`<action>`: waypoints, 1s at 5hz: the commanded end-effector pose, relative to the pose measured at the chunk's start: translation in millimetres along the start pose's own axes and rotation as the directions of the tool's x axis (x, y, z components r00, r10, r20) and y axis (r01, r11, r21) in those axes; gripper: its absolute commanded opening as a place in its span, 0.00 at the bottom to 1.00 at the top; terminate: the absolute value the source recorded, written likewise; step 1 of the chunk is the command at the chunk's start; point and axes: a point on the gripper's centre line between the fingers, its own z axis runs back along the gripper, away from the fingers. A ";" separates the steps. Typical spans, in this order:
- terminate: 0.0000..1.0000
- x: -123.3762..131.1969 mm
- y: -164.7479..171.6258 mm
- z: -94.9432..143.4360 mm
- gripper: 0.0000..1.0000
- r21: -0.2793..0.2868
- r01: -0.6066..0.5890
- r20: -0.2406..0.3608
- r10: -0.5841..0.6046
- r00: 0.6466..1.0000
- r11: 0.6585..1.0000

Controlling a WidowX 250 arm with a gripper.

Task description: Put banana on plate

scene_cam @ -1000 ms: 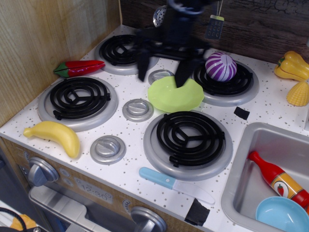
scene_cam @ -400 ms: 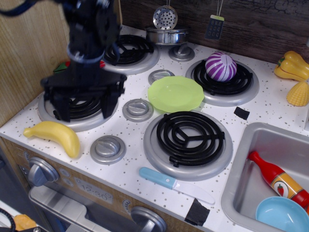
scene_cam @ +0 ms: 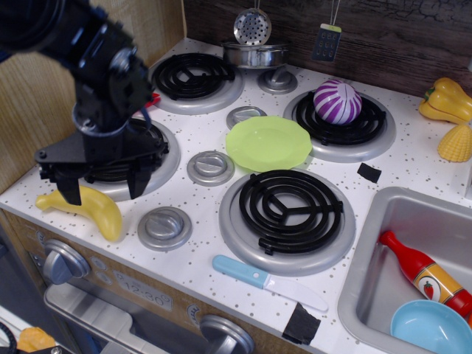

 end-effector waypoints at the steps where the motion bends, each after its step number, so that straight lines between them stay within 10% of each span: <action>1: 0.00 1.9 8.7 -24.4 1.00 -0.025 -0.083 0.075 0.085 0.994 0.996; 2: 0.00 0.5 13.8 -39.5 1.00 -0.051 -0.080 0.071 0.084 0.994 0.995; 3: 0.00 2.7 7.6 -29.9 0.00 -0.049 -0.093 0.051 0.096 0.994 0.994; 5: 0.00 22.1 -32.4 32.4 0.00 -0.062 0.007 0.012 -0.006 1.000 0.998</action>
